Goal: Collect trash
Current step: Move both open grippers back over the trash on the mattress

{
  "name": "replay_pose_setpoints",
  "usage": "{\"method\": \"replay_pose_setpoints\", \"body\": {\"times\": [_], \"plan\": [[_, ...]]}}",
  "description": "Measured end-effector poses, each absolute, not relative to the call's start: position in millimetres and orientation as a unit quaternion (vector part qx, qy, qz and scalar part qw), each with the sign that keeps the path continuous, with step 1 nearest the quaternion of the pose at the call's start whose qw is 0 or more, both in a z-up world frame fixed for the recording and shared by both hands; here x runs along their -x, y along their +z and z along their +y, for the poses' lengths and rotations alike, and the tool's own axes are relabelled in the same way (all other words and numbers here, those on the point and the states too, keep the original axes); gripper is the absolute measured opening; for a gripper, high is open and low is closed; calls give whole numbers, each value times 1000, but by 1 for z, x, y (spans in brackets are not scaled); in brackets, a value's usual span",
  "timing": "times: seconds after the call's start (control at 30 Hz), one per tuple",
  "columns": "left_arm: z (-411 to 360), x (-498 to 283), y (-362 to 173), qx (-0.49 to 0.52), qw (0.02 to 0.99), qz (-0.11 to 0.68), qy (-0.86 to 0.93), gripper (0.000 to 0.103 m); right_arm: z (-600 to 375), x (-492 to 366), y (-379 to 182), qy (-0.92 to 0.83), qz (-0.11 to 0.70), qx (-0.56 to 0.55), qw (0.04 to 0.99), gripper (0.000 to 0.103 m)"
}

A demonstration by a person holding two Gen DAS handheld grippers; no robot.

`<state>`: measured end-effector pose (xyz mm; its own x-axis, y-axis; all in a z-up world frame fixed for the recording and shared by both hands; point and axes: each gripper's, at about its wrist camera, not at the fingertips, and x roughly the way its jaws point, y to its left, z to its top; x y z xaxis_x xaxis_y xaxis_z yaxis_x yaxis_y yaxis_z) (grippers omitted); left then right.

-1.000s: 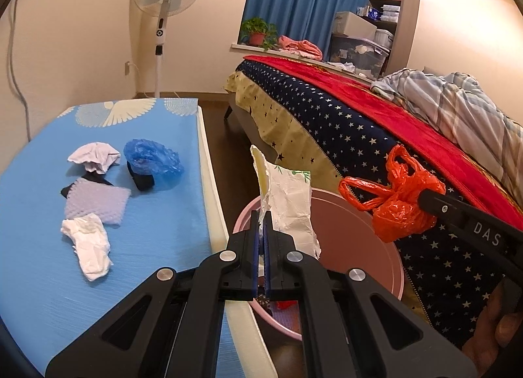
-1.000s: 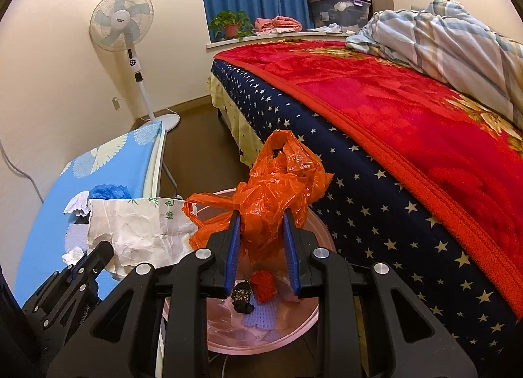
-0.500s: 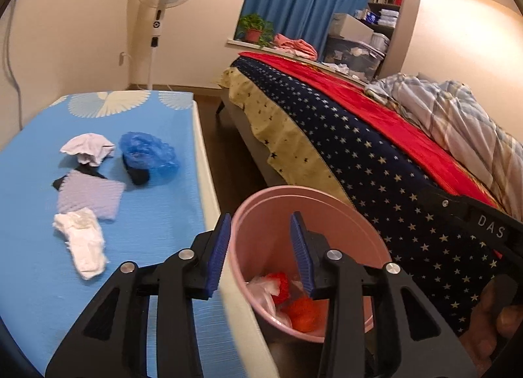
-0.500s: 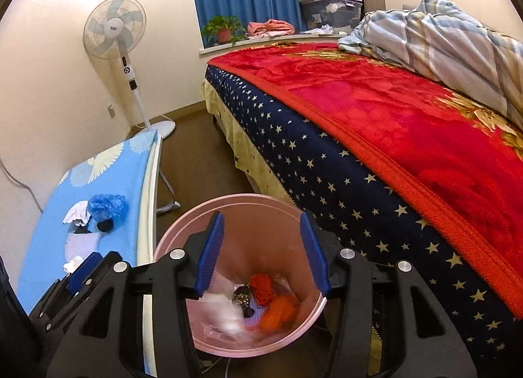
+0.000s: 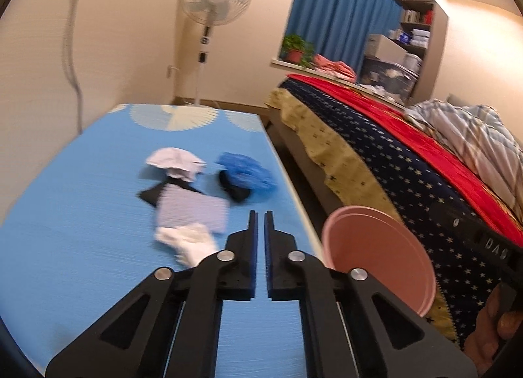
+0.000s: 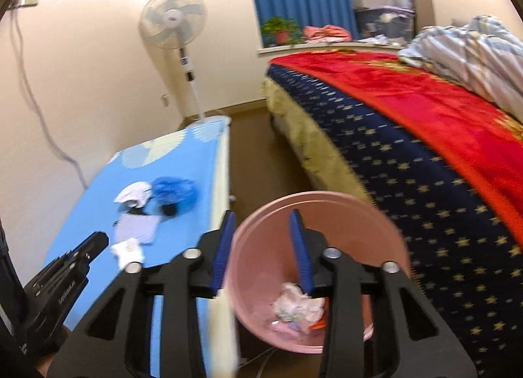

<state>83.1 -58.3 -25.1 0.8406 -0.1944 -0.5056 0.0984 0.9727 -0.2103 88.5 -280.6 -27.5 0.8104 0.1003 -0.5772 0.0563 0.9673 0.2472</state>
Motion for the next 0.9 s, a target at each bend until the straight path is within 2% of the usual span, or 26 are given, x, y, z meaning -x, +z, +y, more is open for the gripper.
{"method": "replay_pose_setpoints", "body": {"times": [0.33, 0.43, 0.5, 0.63, 0.83, 0.9], "plan": [[7, -68, -13, 100, 963, 251, 7, 1, -185, -112, -43, 114, 325, -117, 931, 23], [29, -64, -9, 111, 963, 245, 36, 1, -160, -121, -54, 137, 342, -113, 923, 35], [42, -63, -8, 116, 962, 241, 52, 1, -148, -126, -62, 144, 352, -112, 918, 47], [55, -65, -11, 132, 957, 249, 66, 1, -126, -135, -82, 152, 376, -98, 909, 54], [58, -67, -18, 143, 955, 253, 65, 1, -115, -146, -99, 162, 400, -78, 899, 54], [59, -71, -22, 147, 953, 257, 63, 1, -110, -148, -104, 171, 408, -68, 894, 49]]}}
